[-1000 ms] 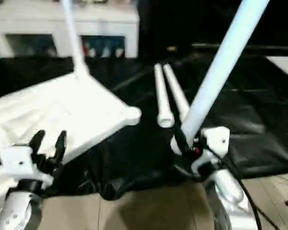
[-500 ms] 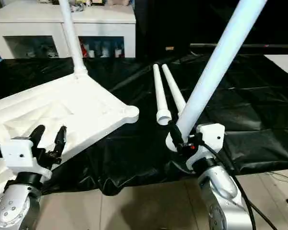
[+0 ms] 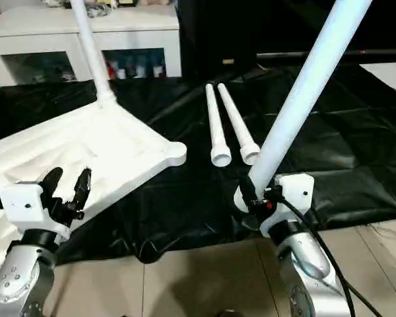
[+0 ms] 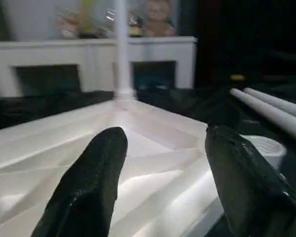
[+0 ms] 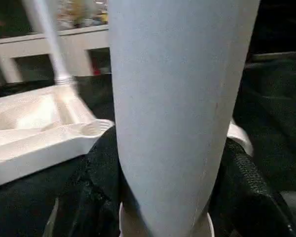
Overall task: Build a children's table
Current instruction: Insert table leg to table base
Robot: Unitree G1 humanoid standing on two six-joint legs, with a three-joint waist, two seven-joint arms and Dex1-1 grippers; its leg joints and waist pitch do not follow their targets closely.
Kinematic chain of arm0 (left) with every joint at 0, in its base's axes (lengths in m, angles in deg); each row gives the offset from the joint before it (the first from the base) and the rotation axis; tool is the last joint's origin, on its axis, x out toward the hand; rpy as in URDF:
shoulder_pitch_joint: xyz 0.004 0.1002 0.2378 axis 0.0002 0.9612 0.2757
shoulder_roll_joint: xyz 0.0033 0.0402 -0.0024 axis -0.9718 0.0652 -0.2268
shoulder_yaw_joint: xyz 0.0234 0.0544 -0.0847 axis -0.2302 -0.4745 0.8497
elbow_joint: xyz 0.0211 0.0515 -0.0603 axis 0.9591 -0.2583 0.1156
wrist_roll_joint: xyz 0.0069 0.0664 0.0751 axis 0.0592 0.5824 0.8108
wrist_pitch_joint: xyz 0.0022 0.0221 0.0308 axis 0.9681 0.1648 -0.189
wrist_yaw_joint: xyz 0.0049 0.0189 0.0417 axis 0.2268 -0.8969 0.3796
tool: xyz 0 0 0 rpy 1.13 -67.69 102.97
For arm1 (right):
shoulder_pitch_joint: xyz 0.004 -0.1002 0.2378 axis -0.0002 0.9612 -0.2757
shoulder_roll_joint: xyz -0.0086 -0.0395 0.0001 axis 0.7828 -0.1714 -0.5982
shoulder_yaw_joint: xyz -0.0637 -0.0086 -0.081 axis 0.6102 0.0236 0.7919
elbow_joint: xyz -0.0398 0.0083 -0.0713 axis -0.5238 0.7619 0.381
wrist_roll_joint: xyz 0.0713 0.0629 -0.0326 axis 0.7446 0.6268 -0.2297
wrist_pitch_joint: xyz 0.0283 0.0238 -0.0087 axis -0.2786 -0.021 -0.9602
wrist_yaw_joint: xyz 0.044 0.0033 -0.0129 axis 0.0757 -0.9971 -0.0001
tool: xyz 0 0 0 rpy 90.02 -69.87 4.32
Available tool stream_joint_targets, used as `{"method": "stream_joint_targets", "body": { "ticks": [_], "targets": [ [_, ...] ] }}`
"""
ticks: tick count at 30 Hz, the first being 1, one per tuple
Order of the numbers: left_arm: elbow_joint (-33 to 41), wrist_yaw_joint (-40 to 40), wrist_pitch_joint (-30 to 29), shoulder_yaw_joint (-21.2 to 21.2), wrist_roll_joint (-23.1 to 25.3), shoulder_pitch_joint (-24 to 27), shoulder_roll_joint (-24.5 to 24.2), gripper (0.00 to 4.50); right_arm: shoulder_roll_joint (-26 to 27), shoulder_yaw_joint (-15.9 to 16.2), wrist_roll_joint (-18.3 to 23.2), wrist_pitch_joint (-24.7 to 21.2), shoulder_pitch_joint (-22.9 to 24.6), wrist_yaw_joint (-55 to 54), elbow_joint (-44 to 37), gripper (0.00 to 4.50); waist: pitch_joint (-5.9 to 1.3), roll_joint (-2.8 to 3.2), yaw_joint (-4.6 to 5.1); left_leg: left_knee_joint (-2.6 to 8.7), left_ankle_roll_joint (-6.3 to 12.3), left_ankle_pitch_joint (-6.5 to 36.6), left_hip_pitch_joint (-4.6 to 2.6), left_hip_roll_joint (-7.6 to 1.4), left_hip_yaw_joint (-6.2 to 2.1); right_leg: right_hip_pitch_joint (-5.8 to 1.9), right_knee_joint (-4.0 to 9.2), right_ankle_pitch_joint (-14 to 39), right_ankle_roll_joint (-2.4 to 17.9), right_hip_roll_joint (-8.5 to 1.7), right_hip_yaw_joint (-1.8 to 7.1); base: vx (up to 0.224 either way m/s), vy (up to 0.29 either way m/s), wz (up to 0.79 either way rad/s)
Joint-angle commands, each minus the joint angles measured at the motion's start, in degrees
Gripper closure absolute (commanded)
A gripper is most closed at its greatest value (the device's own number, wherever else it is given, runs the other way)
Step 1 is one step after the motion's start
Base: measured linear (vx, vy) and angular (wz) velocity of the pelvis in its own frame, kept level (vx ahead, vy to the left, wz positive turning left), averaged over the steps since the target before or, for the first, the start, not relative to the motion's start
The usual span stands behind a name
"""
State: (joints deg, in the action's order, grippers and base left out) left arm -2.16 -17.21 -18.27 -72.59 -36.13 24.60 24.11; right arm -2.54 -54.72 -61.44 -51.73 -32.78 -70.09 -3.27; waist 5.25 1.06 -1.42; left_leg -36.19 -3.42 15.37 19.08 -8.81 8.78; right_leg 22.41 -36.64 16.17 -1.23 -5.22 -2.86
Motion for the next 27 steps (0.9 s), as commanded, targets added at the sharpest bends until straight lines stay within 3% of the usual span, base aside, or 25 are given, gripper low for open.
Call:
{"method": "stream_joint_targets", "body": {
  "ticks": [1, 2, 3, 4, 5, 6, 7, 8, 9, 10, 11, 12, 13, 14, 15, 16, 17, 18, 19, 20, 21, 23, 24, 25, 27],
  "targets": [
    [-0.1, 0.2, -1.0, 0.5, -0.1, -0.1, -0.5, 1.58, 0.2, 0.7, -0.3, -0.3, -1.0, -0.3, -0.3, 2.59, -1.63, -1.21, 0.09, -4.18, 2.84, 1.0, -1.26, 2.75, -2.95, 2.24, 14.33, 60.6, -1.8, -7.19, 5.21, 0.088, -0.058, -0.08],
    [-0.1, 0.2, -1.1, 0.6, -0.2, -0.2, -0.4, 1.58, 0.2, 0.9, -0.4, -0.5, -1.1, -0.3, -0.3, 2.59, -1.69, -1.25, -0.54, -2.58, 2.76, 2.3, -0.06, 1.65, -3.16, 0.16, 13.13, 57.1, -1.6, -7.75, 5.05, 0.088, -0.058, -0.08],
    [-0.2, 0.3, -1.3, 0.8, -0.3, -0.2, -0.4, 1.58, -0.1, 1.4, -0.5, -1.0, -1.2, 0.0, -0.5, 2.59, -2.99, 1.10, -1.60, 5.01, 1.36, 11.4, -1.90, -2.51, -3.72, 0.01, 7.80, 26.1, 4.1, -2.53, 3.12, 0.000, 0.000, 0.00],
    [-0.8, 0.4, -1.1, 0.6, -0.2, 0.0, -0.3, 1.58, -0.8, 2.0, -0.7, -1.3, -0.9, 0.6, -1.0, 2.59, -3.92, 2.43, -0.77, 6.09, 0.38, 12.1, -1.40, -3.28, -3.78, -1.18, 5.17, 4.5, 8.1, -0.89, 2.54, -0.043, -0.034, 0.22],
    [-0.8, 0.4, -1.1, 0.6, -0.1, 0.0, -0.3, 1.58, -0.8, 2.0, -0.7, -1.3, -0.9, 0.7, -1.1, 2.59, -3.75, 2.27, -0.60, 6.59, 0.75, 13.3, -0.79, -3.52, -3.37, -1.69, 5.47, -0.1, 9.4, -0.92, 2.29, -0.043, -0.034, 0.22],
    [-1.2, 0.4, -0.9, 0.3, 0.1, 0.1, -0.3, 1.58, -1.1, 2.0, -0.6, -1.2, -0.8, 0.8, -1.2, 2.59, -2.40, 1.68, 0.11, 7.74, 1.85, 23.4, -0.08, -3.41, -2.93, -2.02, 6.80, 9.3, 8.7, -0.80, 1.95, -0.086, -0.017, 0.08],
    [-1.2, 0.4, -0.9, 0.3, 0.1, 0.1, -0.3, 1.58, -1.1, 2.0, -0.6, -1.2, -0.8, 0.8, -1.2, 2.59, -1.92, 1.62, 0.32, 7.50, 1.46, 28.7, -1.03, -2.99, -2.63, -1.13, 8.19, 19.6, 6.7, -0.71, 1.55, 0.000, 0.000, 0.00],
    [-1.6, 0.2, -1.3, -0.4, 0.3, -0.6, -0.2, 1.58, -1.3, 0.9, -0.4, -1.0, -0.9, 0.4, -0.8, 2.59, -1.99, 1.65, 0.85, 6.02, 0.80, 31.6, -3.03, -1.76, -2.38, 0.45, 10.53, 32.3, 2.9, -1.08, 0.94, 0.000, 0.000, 0.00],
    [-1.6, 0.1, -1.4, -0.6, 0.3, -0.9, -0.2, 1.58, -1.4, 0.6, -0.3, -0.9, -1.0, 0.2, -0.6, 2.59, -1.45, 2.10, 1.61, 5.76, 1.19, 34.5, -3.85, -1.50, -2.74, 0.89, 12.67, 37.4, -0.9, -0.20, -1.58, 0.000, 0.000, 0.00],
    [-1.5, 0.0, -1.8, -0.8, 0.3, -1.2, -0.2, 1.58, -1.2, 0.1, 0.1, -1.1, -1.3, -0.1, -0.4, 2.59, -1.41, 2.38, 1.85, 6.07, 1.67, 35.7, -3.98, -1.77, -2.79, 0.47, 13.45, 36.6, -2.1, 0.24, -3.00, 0.000, 0.000, 0.00],
    [-1.4, -0.1, -2.2, -0.9, 0.4, -1.4, -0.2, 1.58, -1.1, -0.3, 0.4, -1.3, -1.6, -0.4, -0.2, 2.59, -1.37, 3.22, 2.60, 8.59, 2.70, 39.3, -1.68, -3.61, -3.54, -2.95, 11.32, 28.1, -2.4, 0.53, -4.93, 0.000, 0.000, 0.00],
    [-1.3, 0.0, -2.4, -0.8, 0.3, -1.6, -0.2, 1.58, -0.9, -0.4, 0.7, -1.5, -1.9, -0.6, 0.0, 2.59, -1.66, 4.56, 1.49, 11.48, 2.56, 43.0, 1.25, -6.23, -4.57, -6.31, 3.50, 17.6, -0.4, -0.32, -3.25, -0.067, -0.014, 0.01],
    [-1.2, 0.1, -2.6, -0.7, 0.2, -1.7, -0.1, 1.58, -0.7, -0.4, 0.9, -1.6, -2.1, -0.7, 0.2, 2.59, -1.42, 4.65, -0.40, 14.05, 2.00, 49.1, 2.79, -7.57, -3.44, -5.77, -1.37, 0.7, 2.7, -0.75, -1.77, -0.053, -0.066, 0.10],
    [-1.0, 0.2, -2.8, -0.6, 0.1, -1.7, -0.1, 1.58, -0.8, 0.1, 0.8, -1.7, -2.2, -0.5, 0.3, 2.59, -2.33, 0.70, 0.12, 10.05, 3.11, 42.0, -0.62, -5.37, -3.31, -3.31, 1.68, 10.5, 0.1, -2.02, 2.20, -0.053, -0.066, 0.10],
    [-0.8, 0.2, -2.7, -0.6, 0.2, -1.3, -0.2, 1.58, -0.9, 0.9, 0.5, -1.7, -2.2, 0.0, 0.5, 2.59, -2.00, -0.23, -0.36, 6.83, 1.77, 33.3, -1.36, -2.28, -2.63, -0.92, 7.17, 30.2, -2.4, -3.13, 2.98, 0.032, -0.123, 0.08],
    [-0.6, 0.2, -2.7, -0.6, 0.3, -1.0, -0.2, 1.58, -1.1, 1.5, 0.3, -1.8, -2.2, 0.3, 0.7, 2.59, -2.81, -0.57, -0.29, 1.51, 1.43, 15.1, -0.88, 0.10, -1.66, 0.91, 10.86, 52.1, -4.2, -5.90, 4.06, 0.050, -0.106, -0.15],
    [-0.6, 0.2, -2.7, -0.6, 0.3, -1.0, -0.2, 1.58, -1.1, 1.5, 0.3, -1.8, -2.2, 0.3, 0.7, 2.59, -3.60, -0.65, -0.66, 3.82, 1.46, 7.1, 2.81, -0.81, -2.67, -1.96, 9.03, 47.2, -4.1, -5.45, 3.88, 0.050, -0.106, -0.15],
    [-0.4, 0.3, -2.5, -0.6, 0.5, -0.7, -0.3, 1.58, -1.0, 2.2, 0.2, -1.8, -2.7, 0.7, 1.3, 2.59, -4.36, -0.30, -1.30, 4.79, 0.69, 4.9, 2.99, -1.54, -2.71, -2.14, 8.27, 40.8, -3.2, -4.65, 3.40, 0.053, -0.057, -0.16],
    [-0.4, 0.5, -2.5, -0.5, 0.6, -0.7, -0.3, 1.58, -1.0, 2.3, 0.2, -1.7, -3.2, 0.7, 1.9, 2.59, -4.36, -0.11, -1.46, 5.32, 0.66, 3.5, 2.73, -2.13, -2.54, -1.15, 7.33, 27.4, -0.8, -2.69, 2.80, 0.039, -0.053, 0.06],
    [-0.3, 0.7, -2.5, -0.5, 0.7, -0.7, -0.2, 1.58, -1.0, 2.2, 0.2, -1.6, -3.5, 0.7, 2.2, 2.59, -4.50, -0.02, -1.69, 5.57, 1.11, 5.1, 2.66, -2.24, -2.16, -1.18, 6.85, 21.1, 1.8, -2.26, 2.63, 0.039, -0.053, 0.06],
    [-0.3, 0.8, -2.4, -0.5, 0.8, -0.7, -0.2, 1.58, -1.0, 2.1, 0.2, -1.6, -3.9, 0.7, 2.8, 2.59, -3.92, -0.17, -1.49, 5.60, 1.19, 9.2, 2.90, -2.00, -1.75, -0.95, 7.35, 24.3, 2.6, -2.06, 2.56, 0.000, 0.000, 0.00],
    [-0.2, 1.0, -2.5, -0.7, 1.2, -0.8, -0.2, 1.58, -0.9, 2.2, 0.2, -1.7, -5.3, 0.8, 3.8, 2.59, -4.36, 0.07, -1.55, 5.78, 0.62, 10.0, 2.92, -2.39, -1.90, -1.14, 7.24, 24.5, 3.4, -1.99, 2.29, 0.000, 0.000, 0.00],
    [-0.1, 1.1, -2.6, -0.8, 1.3, -0.9, -0.2, 1.58, -0.9, 2.3, 0.3, -1.8, -5.6, 0.9, 3.8, 2.59, -4.54, 0.36, -1.64, 6.00, 0.49, 9.3, 2.81, -2.79, -1.98, -1.16, 6.94, 20.3, 4.2, -1.77, 2.24, 0.000, 0.000, 0.00],
    [0.0, 1.2, -2.7, -0.8, 1.4, -0.9, -0.1, 1.58, -1.0, 2.4, 0.5, -2.0, -5.8, 1.1, 3.8, 2.59, -4.44, 0.15, -1.59, 6.20, 0.53, 9.0, 2.91, -3.06, -1.87, -1.31, 6.78, 16.2, 5.2, -1.59, 2.19, 0.000, 0.000, 0.00],
    [0.0, 1.2, -2.7, -0.8, 1.4, -1.0, -0.1, 1.58, -1.1, 2.5, 0.7, -2.1, -5.9, 1.1, 3.7, 2.59, -4.62, 0.48, -1.83, 6.27, 0.56, 8.5, 2.56, -3.34, -1.79, -1.42, 6.54, 12.8, 6.4, -1.61, 2.19, 0.000, 0.000, 0.00]
  ]
}}
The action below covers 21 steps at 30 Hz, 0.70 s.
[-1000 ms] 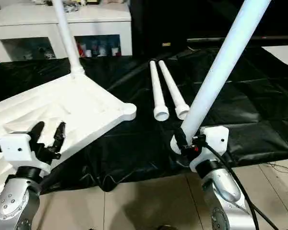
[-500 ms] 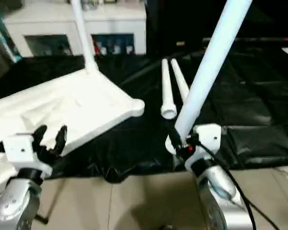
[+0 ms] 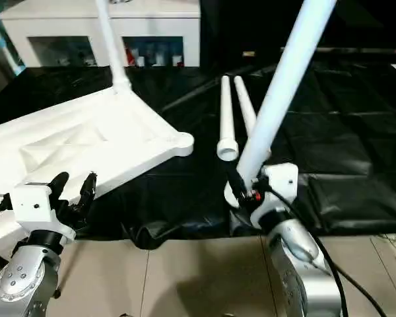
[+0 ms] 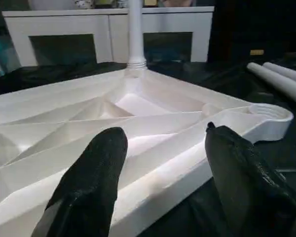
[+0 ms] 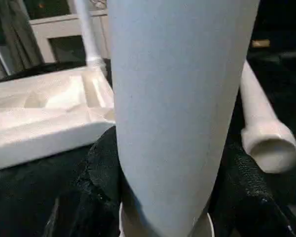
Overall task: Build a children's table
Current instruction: Insert table leg to table base
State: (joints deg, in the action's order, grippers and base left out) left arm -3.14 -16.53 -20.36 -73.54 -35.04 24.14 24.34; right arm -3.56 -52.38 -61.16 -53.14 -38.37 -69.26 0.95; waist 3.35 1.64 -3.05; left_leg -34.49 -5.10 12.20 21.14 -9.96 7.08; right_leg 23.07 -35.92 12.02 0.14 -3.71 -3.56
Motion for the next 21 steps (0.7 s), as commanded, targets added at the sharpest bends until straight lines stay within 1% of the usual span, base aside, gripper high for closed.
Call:
{"method": "stream_joint_targets", "body": {
  "ticks": [1, 3, 4, 7, 8, 9, 11, 12, 13, 14, 15, 16, 17, 18, 19, 20, 21],
  "targets": [
    [0.9, 0.5, -0.5, 0.1, 0.3, -0.6, -0.3, 1.58, -0.1, 0.3, 0.4, -0.6, -0.5, 0.3, -0.4, 2.59, -2.89, -0.26, -0.22, 4.49, 2.35, 10.0, 0.59, -2.27, -0.02, -2.38, 5.44, 12.4, 6.1, -3.04, 3.02, 0.051, 0.028, 0.04],
    [0.7, 0.5, -0.1, 0.1, 0.4, -0.6, -0.4, 1.58, -0.1, 0.5, 0.4, -0.6, -0.4, 0.3, -0.4, 2.59, -3.25, -0.36, -0.43, 4.10, 2.87, 6.6, 0.54, -2.20, 0.25, -2.75, 4.78, 4.8, 7.7, -2.94, 3.27, 0.054, 0.027, 0.04],
    [0.7, 0.5, 0.1, 0.0, 0.5, -0.5, -0.4, 1.58, -0.2, 0.6, 0.5, -0.5, -0.3, 0.4, -0.5, 2.59, -3.50, -0.38, -0.48, 3.86, 3.36, 4.1, 0.55, -2.15, 0.29, -3.00, 4.32, 0.4, 8.4, -2.84, 3.31, 0.056, 0.023, 0.03],
    [0.7, 0.7, -0.2, -0.1, 0.6, -0.8, -0.1, 1.58, -0.4, 0.5, 0.7, -1.0, -0.1, 0.5, -1.1, 2.59, -3.52, -0.24, -0.43, 3.68, 4.26, 1.0, 0.66, -2.10, 0.34, -3.30, 3.89, -5.1, 9.6, -2.83, 3.22, 0.019, 0.008, 0.01],
    [0.7, 0.7, 0.0, -0.1, 0.5, -0.9, 0.0, 1.58, -0.5, 0.4, 0.8, -1.1, 0.0, 0.6, -1.2, 2.59, -3.45, -0.41, -0.33, 3.71, 4.44, 1.6, 0.65, -2.08, 0.43, -3.47, 3.96, -4.9, 9.8, -2.89, 3.22, 0.000, 0.000, 0.00],
    [0.7, 0.7, 0.3, 0.0, 0.0, -1.0, 0.4, 1.58, -0.6, 0.2, 1.0, -1.3, 0.1, 0.6, -1.4, 2.59, -3.36, -0.39, -0.34, 3.75, 4.51, 2.1, 0.60, -2.10, 0.49, -3.45, 4.05, -4.4, 9.8, -2.95, 3.27, 0.000, 0.000, 0.00],
    [0.5, 0.8, 0.2, -0.1, -0.5, -1.2, 0.9, 1.58, -0.9, -0.3, 1.2, -1.4, 0.1, 0.5, -1.3, 2.59, -2.98, -0.66, -0.20, 4.06, 4.38, 5.2, 0.58, -2.15, 0.69, -3.47, 4.53, 0.2, 9.5, -3.06, 3.42, 0.000, 0.000, 0.00],
    [0.4, 0.8, 0.1, -0.2, -0.5, -1.3, 0.9, 1.58, -1.0, -0.5, 1.2, -1.4, 0.1, 0.5, -1.3, 2.59, -2.87, -0.69, -0.18, 4.18, 4.10, 6.9, 0.50, -2.21, 0.78, -3.35, 4.81, 3.6, 8.9, -3.12, 3.48, 0.000, 0.000, 0.00],
    [0.3, 0.0, 0.2, -0.7, -0.8, -1.6, 0.6, 1.58, -1.1, -0.7, 1.3, -1.7, 0.1, 0.5, -1.5, 2.59, -2.77, -0.84, -0.14, 4.21, 4.00, 7.7, 0.45, -2.22, 0.86, -3.26, 5.03, 5.2, 8.6, -3.14, 3.53, 0.000, 0.000, 0.00],
    [0.5, -0.4, 0.4, -0.9, -1.0, -1.7, 0.4, 1.58, -1.2, -0.7, 1.3, -1.9, 0.1, 0.6, -1.7, 2.59, -2.53, -0.74, -0.18, 4.39, 3.64, 9.2, 0.39, -2.23, 0.93, -3.06, 5.35, 9.0, 7.8, -3.15, 3.59, 0.000, 0.000, 0.00],
    [0.5, -0.4, 0.4, -0.9, -1.0, -1.7, 0.4, 1.58, -1.2, -0.7, 1.3, -1.9, 0.1, 0.6, -1.7, 2.59, -2.43, -0.81, -0.13, 4.51, 3.19, 10.5, 0.30, -2.28, 0.99, -2.86, 5.64, 12.1, 7.0, -3.14, 3.66, 0.000, 0.000, 0.00],
    [0.7, -0.9, 1.0, -1.3, -0.7, -2.0, 0.0, 1.58, -1.5, -0.5, 1.3, -1.9, 0.2, 0.9, -1.8, 2.59, -2.41, -0.52, -0.12, 4.66, 2.64, 11.8, 0.14, -2.34, 0.91, -2.76, 5.79, 14.5, 6.2, -3.10, 3.65, 0.000, 0.000, 0.00],
    [0.7, -0.9, 1.0, -1.3, -0.7, -2.0, 0.0, 1.58, -1.5, -0.5, 1.3, -1.9, 0.2, 0.9, -1.8, 2.59, -2.35, -0.59, -0.06, 4.79, 2.20, 14.2, -0.16, -2.37, 0.91, -2.80, 5.92, 17.1, 5.7, -3.06, 3.60, 0.000, 0.000, 0.00],
    [0.6, -1.2, 1.1, -1.5, -0.4, -2.2, -0.2, 1.58, -1.5, -0.3, 1.1, -1.7, 0.3, 0.9, -1.7, 2.59, -2.23, -0.26, 0.01, 5.09, 1.39, 19.4, -1.00, -2.38, 0.82, -2.69, 6.26, 22.7, 4.8, -2.96, 3.46, 0.000, 0.000, 0.00],
    [0.6, -1.2, 1.1, -1.5, -0.4, -2.2, -0.2, 1.58, -1.5, -0.3, 1.1, -1.7, 0.3, 0.9, -1.7, 2.59, -2.06, -0.38, 0.15, 5.17, 1.24, 22.2, -1.51, -2.29, 0.88, -2.58, 6.68, 25.7, 4.3, -2.81, 3.34, 0.000, 0.000, 0.00],
    [0.4, -1.3, 1.1, -1.6, -0.3, -2.3, -0.2, 1.58, -1.6, -0.2, 1.0, -1.6, 0.2, 1.0, -1.5, 2.59, -1.67, -0.54, 0.47, 5.30, 1.42, 26.9, -2.19, -1.85, 0.87, -2.60, 7.48, 32.2, 3.3, -2.44, 2.88, 0.000, 0.000, 0.00],
    [0.3, -1.5, 1.0, -1.6, -0.2, -2.4, -0.3, 1.58, -1.7, -0.2, 1.0, -1.5, -0.1, 1.1, -1.3, 2.59, -1.45, -0.44, 0.59, 5.29, 1.55, 29.1, -2.73, -1.70, 0.87, -2.51, 7.85, 35.5, 2.9, -2.21, 2.52, 0.000, 0.000, 0.00]
  ]
}}
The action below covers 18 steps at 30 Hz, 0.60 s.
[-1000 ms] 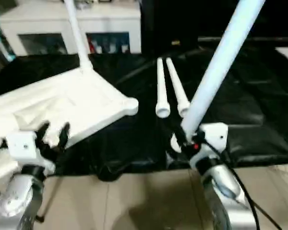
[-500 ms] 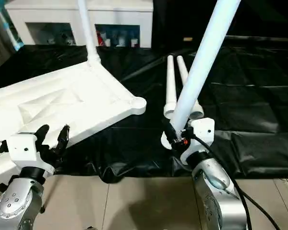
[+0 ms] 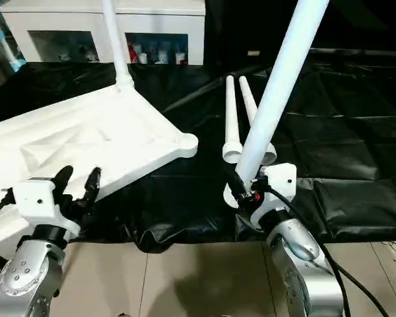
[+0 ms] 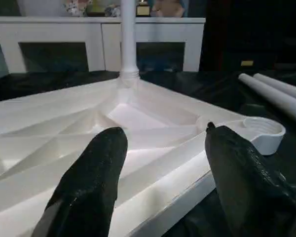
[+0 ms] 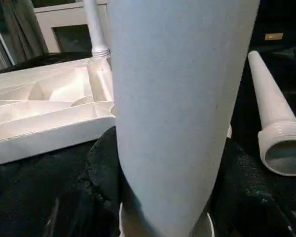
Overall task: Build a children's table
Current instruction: Insert table leg to table base
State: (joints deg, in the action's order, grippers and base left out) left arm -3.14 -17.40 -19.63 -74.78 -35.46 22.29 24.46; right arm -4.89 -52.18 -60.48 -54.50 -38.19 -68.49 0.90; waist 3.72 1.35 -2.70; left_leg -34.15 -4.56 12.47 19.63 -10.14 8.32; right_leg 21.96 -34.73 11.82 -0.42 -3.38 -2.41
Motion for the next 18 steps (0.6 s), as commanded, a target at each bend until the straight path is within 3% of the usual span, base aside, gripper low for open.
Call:
{"method": "stream_joint_targets", "body": {
  "ticks": [1, 3, 4, 5, 7, 9, 11, 12, 13, 14, 15, 17, 18],
  "targets": [
    [0.3, -0.7, 0.2, -0.5, 0.3, -0.5, -0.5, 1.58, -0.4, -0.5, 0.4, -0.1, -0.6, 0.3, -1.0, 2.59, -1.34, -0.18, 0.75, 4.53, 1.95, 32.5, -3.04, -0.89, -0.21, -1.26, 7.90, 41.9, 3.1, -1.95, 0.49, 0.000, 0.000, 0.00],
    [0.3, -0.7, 0.2, -0.5, 0.2, -0.5, -0.6, 1.58, -0.5, -0.6, 0.5, 0.1, -1.3, 0.4, -0.3, 2.59, -1.16, -0.53, 1.13, 4.40, 2.40, 33.3, -3.72, -0.73, -0.25, -1.55, 8.61, 43.9, 2.9, -1.89, -0.22, 0.000, 0.000, 0.00],
    [0.3, -0.7, 0.2, -0.5, 0.2, -0.5, -0.6, 1.58, -0.6, -0.6, 0.5, 0.2, -1.5, 0.4, 0.1, 2.59, -1.24, -0.16, 1.33, 4.75, 2.65, 33.2, -3.73, -0.70, -0.45, -2.32, 8.55, 43.3, 2.9, -2.04, -0.27, 0.000, 0.000, 0.00],
    [0.6, -0.6, 0.1, -0.4, 0.1, -0.5, -0.6, 1.58, -0.5, -0.5, 0.4, 0.4, -2.0, 0.5, 0.7, 2.59, -1.29, -0.48, 1.64, 5.01, 2.93, 32.4, -3.27, -0.72, -0.60, -3.23, 8.53, 42.7, 3.0, -2.19, -0.35, 0.000, 0.000, 0.00],
    [1.1, -0.6, 0.0, -0.2, 0.0, -0.4, -0.7, 1.58, -0.4, 0.1, 0.1, 0.7, -2.7, 0.7, 1.7, 2.59, -2.02, -0.16, 1.50, 5.37, 3.73, 28.1, -2.47, -0.80, -0.57, -4.85, 8.05, 38.5, 4.8, -2.72, 0.22, 0.061, 0.029, -0.14],
    [1.2, -0.6, 0.0, -0.2, -0.1, -0.2, -0.7, 1.58, -0.4, 0.3, 0.1, 0.6, -2.7, 0.8, 1.5, 2.59, -2.60, -0.13, 1.42, 5.57, 4.57, 24.3, -2.03, -0.79, -0.34, -5.70, 7.64, 33.9, 6.7, -2.66, 0.68, 0.070, 0.025, -0.09],
    [1.2, -0.6, 0.2, -0.1, -0.2, 0.1, -0.7, 1.58, -0.3, 0.7, 0.1, 0.5, -2.5, 0.9, 0.9, 2.59, -3.49, 0.23, 1.40, 5.54, 7.00, 17.6, -2.46, -0.92, 0.06, -6.30, 6.54, 23.0, 11.7, -2.24, 0.90, 0.093, 0.014, 0.02],
    [0.6, -0.7, 0.3, 0.0, -0.3, -0.2, -0.6, 1.58, -0.2, 1.0, 0.0, 0.5, -2.0, 0.9, 0.4, 2.59, -3.67, 0.39, 1.45, 5.45, 7.61, 16.1, -2.52, -0.87, 0.11, -6.46, 6.25, 20.3, 12.9, -2.11, 0.86, 0.108, 0.011, 0.05],
    [0.3, -0.8, 0.5, 0.0, -0.4, -0.4, -0.6, 1.58, -0.1, 1.1, 0.0, 0.6, -1.7, 0.8, 0.2, 2.59, -4.24, 0.65, 1.41, 4.99, 9.83, 11.1, -2.60, -0.54, 0.23, -7.08, 5.41, 13.0, 15.4, -1.84, 0.82, 0.118, 0.013, 0.06],
    [0.1, -0.8, 0.5, 0.0, -0.4, -0.5, -0.6, 1.58, -0.1, 1.1, -0.1, 0.6, -1.6, 0.8, 0.1, 2.59, -4.31, 0.55, 1.35, 4.76, 10.64, 9.3, -2.49, -0.29, 0.32, -7.37, 5.29, 11.0, 15.9, -1.77, 0.84, 0.118, 0.013, 0.06],
    [-0.6, -0.9, 0.6, -0.1, -0.4, -1.0, -0.5, 1.58, -0.3, 1.1, -0.1, 0.7, -1.3, 0.8, -0.2, 2.59, -4.41, 0.87, 1.27, 4.56, 11.45, 7.5, -2.46, -0.09, 0.35, -7.58, 5.04, 9.2, 16.3, -1.72, 0.88, 0.134, 0.018, 0.06],
    [-1.5, -1.0, 0.8, -0.3, -0.4, -1.8, -0.3, 1.58, -0.5, 1.0, -0.2, 0.8, -0.8, 0.8, -0.6, 2.59, -4.64, 0.67, 0.80, 3.68, 14.75, 2.0, -2.15, 0.82, 0.30, -8.68, 4.69, 6.2, 16.4, -1.50, 1.14, 0.142, 0.027, 0.06],
    [-2.0, -0.9, 1.0, -0.6, -0.2, -2.3, -0.2, 1.58, -0.9, 0.9, -0.4, 1.1, -0.6, 1.0, -0.8, 2.59, -4.72, 0.71, 0.54, 3.54, 15.52, 0.9, -2.38, 0.93, 0.29, -8.68, 4.60, 5.7, 16.3, -1.44, 1.15, 0.135, 0.026, 0.12]
  ]
}}
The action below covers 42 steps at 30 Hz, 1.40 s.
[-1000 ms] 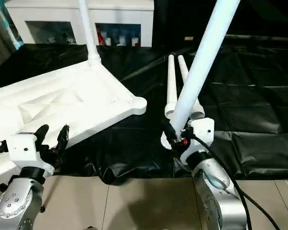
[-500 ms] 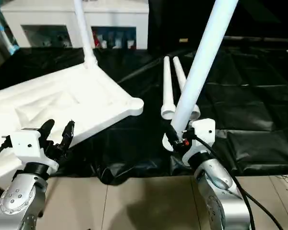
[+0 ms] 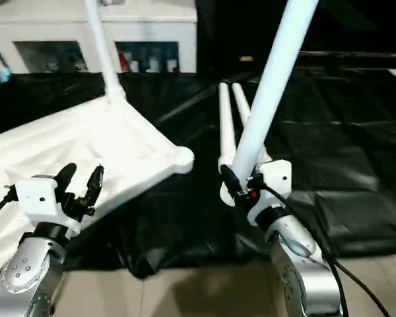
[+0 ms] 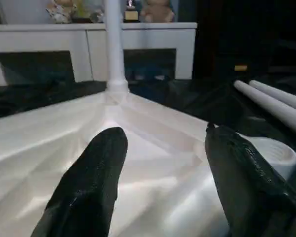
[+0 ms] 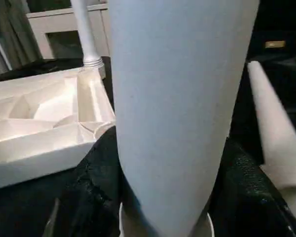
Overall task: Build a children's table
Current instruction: Insert table leg to table base
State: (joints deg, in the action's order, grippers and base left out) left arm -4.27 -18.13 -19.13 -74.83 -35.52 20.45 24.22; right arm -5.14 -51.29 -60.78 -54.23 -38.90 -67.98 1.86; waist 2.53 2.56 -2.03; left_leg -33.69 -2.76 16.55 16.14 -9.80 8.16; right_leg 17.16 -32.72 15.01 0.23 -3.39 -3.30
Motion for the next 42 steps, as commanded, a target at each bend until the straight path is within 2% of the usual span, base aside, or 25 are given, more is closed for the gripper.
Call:
{"method": "stream_joint_targets", "body": {
  "ticks": [1, 4, 5, 6, 7, 8, 9, 10, 12, 13, 14, 15, 16, 18, 19, 21, 22, 24, 25, 27, 28, 29, 31, 37, 42],
  "targets": [
    [-1.0, -0.1, 0.5, -0.8, 0.0, -0.7, 0.2, 1.58, -1.0, 0.0, -0.3, 1.0, 0.1, 0.7, -1.7, 2.59, -3.74, -0.41, -0.28, 2.97, 15.30, -5.1, -0.04, 0.40, 0.25, -3.43, 2.03, 1.0, 15.9, -1.13, 1.89, 0.138, 0.000, 0.19],
    [-0.8, 0.1, 0.5, -1.1, 0.3, -0.8, 0.3, 1.58, -1.6, 0.0, -0.5, 1.1, -0.1, 1.3, -1.2, 2.59, -4.55, -0.65, 0.09, 1.69, 21.44, -15.5, -1.76, 0.87, -1.56, -2.92, -0.44, -7.5, 12.0, 0.72, 1.63, 0.133, -0.006, 0.20],
    [-0.4, 0.1, 0.4, -1.2, 0.3, -0.4, 0.4, 1.58, -1.8, 0.3, -0.7, 1.3, -0.8, 1.6, -0.2, 2.59, -4.50, -1.94, -1.51, -2.08, 28.39, -16.2, 5.85, 6.86, -1.52, -9.05, 1.76, -14.2, 7.1, -0.01, 1.86, 0.122, -0.006, 0.25],
    [-0.4, 0.1, 0.5, -1.1, 0.3, -0.3, 0.4, 1.58, -1.9, 0.5, -0.8, 1.4, -1.0, 1.7, -0.1, 2.59, -3.43, -1.87, -1.16, -2.52, 29.02, -14.7, 8.04, 6.43, -2.27, -9.47, 2.83, -12.9, 5.9, -2.06, 2.62, 0.107, 0.022, 0.55],
    [-0.3, 0.1, 0.5, -1.1, 0.2, -0.2, 0.4, 1.58, -1.9, 0.6, -0.9, 1.4, -1.2, 1.8, 0.1, 2.59, -3.48, -1.08, -1.01, -2.80, 26.65, -15.2, 8.08, 5.29, -3.61, -9.90, 3.29, -10.9, 3.8, -1.96, 1.43, 0.099, 0.055, 0.85],
    [-0.3, 0.1, 0.6, -1.0, 0.2, 0.0, 0.4, 1.58, -2.0, 0.9, -1.0, 1.4, -1.5, 1.9, 0.3, 2.59, -3.74, 0.20, 0.48, -0.60, 28.28, -18.5, 0.39, 2.70, -7.73, -5.09, 0.11, -7.4, 1.1, 1.51, -2.20, 0.099, 0.055, 0.85],
    [-0.4, 0.1, 0.8, -0.8, 0.2, 0.2, 0.3, 1.58, -1.6, 0.9, -0.7, 1.4, -1.7, 1.9, 0.3, 2.59, -4.64, 0.48, 2.77, -1.03, 33.59, -22.1, -6.89, 0.66, -12.85, 1.96, -4.04, 0.2, -1.1, 3.16, -3.53, 0.193, -0.072, 0.74],
    [-0.4, 0.2, 0.9, -0.7, 0.3, 0.3, 0.4, 1.58, -1.3, 0.7, -0.3, 1.2, -1.8, 1.7, 0.3, 2.59, -4.28, -0.12, 3.46, -0.26, 32.52, -41.7, -10.75, -7.49, -16.85, 9.84, -10.20, 10.8, -5.9, -1.49, 0.28, 0.209, -0.225, 0.22],
    [-0.5, 0.3, 1.0, -0.7, 0.3, 0.4, 0.5, 1.58, -1.1, 0.6, -0.2, 1.1, -1.7, 1.6, 0.3, 2.59, -3.02, -0.84, 2.84, 1.98, 27.27, -35.5, -6.00, -5.80, -12.83, 9.42, -10.44, 2.5, -5.5, -2.77, 2.15, 0.124, -0.217, 0.07],
    [-0.5, 0.4, 1.1, -0.8, 0.4, 0.4, 0.6, 1.58, -1.0, 0.8, -0.2, 1.2, -1.6, 1.7, 0.4, 2.59, -2.34, -2.95, 1.48, 2.29, 22.27, -18.8, -3.32, 0.30, -7.56, 6.92, -4.17, -6.4, -0.9, -2.50, 3.24, 0.035, -0.150, 0.02],
    [-0.5, 0.5, 1.1, -0.9, 0.5, 0.4, 0.7, 1.58, -1.1, 1.0, -0.3, 1.3, -1.4, 1.8, 0.4, 2.59, -0.64, -6.06, -0.53, -4.50, 16.93, -0.1, 1.43, 8.39, -3.34, 0.25, 3.39, 6.0, -1.1, -5.33, 10.50, 0.035, -0.150, 0.02],
    [-0.5, 0.6, 1.2, -0.9, 0.5, 0.5, 0.7, 1.58, -1.2, 1.1, -0.4, 1.4, -1.3, 1.9, 0.5, 2.59, -2.66, -5.77, -2.07, -7.94, 14.27, 4.7, 1.92, 8.79, -2.92, -2.59, 3.75, 10.9, 3.1, -7.45, 13.47, 0.111, -0.086, 0.11],
    [-0.5, 0.7, 1.2, -1.1, 0.5, 0.5, 0.7, 1.58, -1.3, 1.2, -0.5, 1.4, -1.3, 2.0, 0.5, 2.59, -2.75, -6.55, -1.69, -10.25, 8.84, 0.8, 5.55, 6.35, -4.63, -5.88, 1.44, 10.4, 5.6, -7.87, 12.43, 0.103, -0.039, 0.02],
    [-0.5, 0.7, 1.3, -1.2, 0.4, 0.6, 0.8, 1.58, -1.5, 1.3, -0.5, 1.4, -1.3, 2.1, 0.5, 2.59, -0.94, -5.37, -1.28, -8.90, 3.82, -5.9, 5.37, 5.58, -4.10, -3.73, 4.24, 12.6, 6.2, -7.15, 8.10, 0.095, -0.043, -0.03],
    [-0.7, 0.6, 1.4, -1.2, 0.3, 0.7, 0.8, 1.58, -1.5, 1.1, -0.6, 1.3, -1.5, 2.1, 0.5, 2.59, -0.41, -3.32, -1.44, -6.18, 3.83, -7.8, 4.58, 3.39, -4.26, -2.13, 6.56, 22.8, 10.3, -7.53, 6.63, 0.076, -0.008, -0.05],
    [-0.8, 0.5, 1.4, -1.1, 0.3, 0.7, 0.8, 1.58, -1.5, 1.0, -0.6, 1.3, -1.5, 2.0, 0.5, 2.59, -0.29, -1.23, -1.01, -2.52, 4.75, -5.2, 4.81, 1.00, -4.42, -3.32, 7.39, 29.0, 11.1, -6.96, 4.27, 0.085, 0.034, -0.03],
    [-1.0, 0.3, 1.5, -1.1, 0.4, 0.5, 0.9, 1.58, -1.6, 0.9, -0.6, 1.3, -1.5, 2.0, 0.6, 2.59, -0.29, 1.54, 1.73, 4.79, 4.01, 14.9, 4.84, -3.13, -7.52, -4.70, 2.61, 24.1, 6.4, -0.90, -0.96, 0.115, 0.130, -0.14],
    [-1.4, -1.4, 1.0, -1.3, -1.0, 0.1, 0.8, 1.58, -1.7, 0.5, -0.5, 1.6, -1.4, 1.6, 0.6, 2.59, -2.09, 1.39, 3.32, 6.11, 6.98, 24.8, -1.23, -6.29, -11.86, 0.07, -3.98, 13.0, 4.6, 0.37, -0.48, 0.139, 0.117, -0.12],
    [-1.7, -2.5, 0.4, -2.0, -1.0, -0.1, 0.0, 1.58, -1.8, 0.4, -0.6, 2.0, -1.5, 1.5, 0.7, 2.59, -3.52, 1.50, 4.05, 3.28, 17.63, 3.8, -2.95, -5.65, -13.22, 4.26, -6.99, 2.1, 0.2, -0.31, 0.29, 0.163, 0.054, 0.01],
    [-2.0, -3.1, 0.2, -2.7, -0.5, -0.4, -0.8, 1.58, -1.9, 0.4, -0.8, 2.2, -1.6, 1.5, 0.8, 2.59, -3.39, 0.78, 3.52, 1.24, 23.57, -21.3, -1.43, -4.57, -12.60, 5.62, -6.75, -3.0, -3.3, -1.52, 1.64, 0.128, 0.041, -0.05],
    [-2.9, -8.7, 0.2, -4.3, -2.9, -1.5, -3.1, 1.58, -1.9, -0.2, -0.3, 2.4, -2.0, 1.6, 1.0, 2.59, -3.80, -2.29, 2.28, -1.68, 17.95, -37.9, 3.76, 0.52, -8.41, 2.80, -0.40, -18.4, -5.1, -5.24, 5.31, 0.053, -0.026, -0.19],
    [-2.9, -8.7, 0.2, -4.3, -2.9, -1.5, -3.1, 1.58, -1.9, -0.2, -0.3, 2.4, -2.0, 1.6, 1.0, 2.59, -4.64, -2.02, 1.99, -3.02, 15.17, -39.0, 4.78, 2.28, -7.36, 1.99, -1.86, -26.0, -2.7, -6.30, 5.51, 0.053, -0.026, -0.19],
    [-4.5, -13.4, -1.4, -5.8, -4.4, -3.7, -5.3, 1.58, -2.3, -0.6, 0.7, 2.0, -2.5, 2.7, 1.2, 2.59, -4.36, -3.56, 1.45, -1.00, 8.97, -21.4, 6.43, 2.21, -5.95, 0.34, -1.14, -31.4, -0.6, -6.24, 4.94, 0.000, 0.000, 0.00],
    [-9.9, -30.2, -10.5, -13.6, -6.8, -12.1, -12.2, 1.19, -4.3, -1.6, 1.2, 1.5, -4.6, 4.1, 2.4, 2.59, -2.19, -1.64, 1.51, 3.19, 1.73, 15.7, 4.26, -1.34, -4.30, 2.17, 1.04, 9.4, 11.2, -4.89, 4.06, -0.041, -0.015, 0.03],
    [-14.1, -30.9, -12.8, -16.2, -3.7, -16.1, -13.6, 0.80, -4.6, -1.8, 0.6, 2.0, -4.9, 3.9, 2.6, 2.59, -1.97, -1.79, 1.24, 3.54, -0.67, 17.9, 4.32, -1.68, -3.02, 2.87, 1.92, 16.7, 8.7, -5.06, 4.59, -0.063, 0.000, 0.04]
  ]
}}
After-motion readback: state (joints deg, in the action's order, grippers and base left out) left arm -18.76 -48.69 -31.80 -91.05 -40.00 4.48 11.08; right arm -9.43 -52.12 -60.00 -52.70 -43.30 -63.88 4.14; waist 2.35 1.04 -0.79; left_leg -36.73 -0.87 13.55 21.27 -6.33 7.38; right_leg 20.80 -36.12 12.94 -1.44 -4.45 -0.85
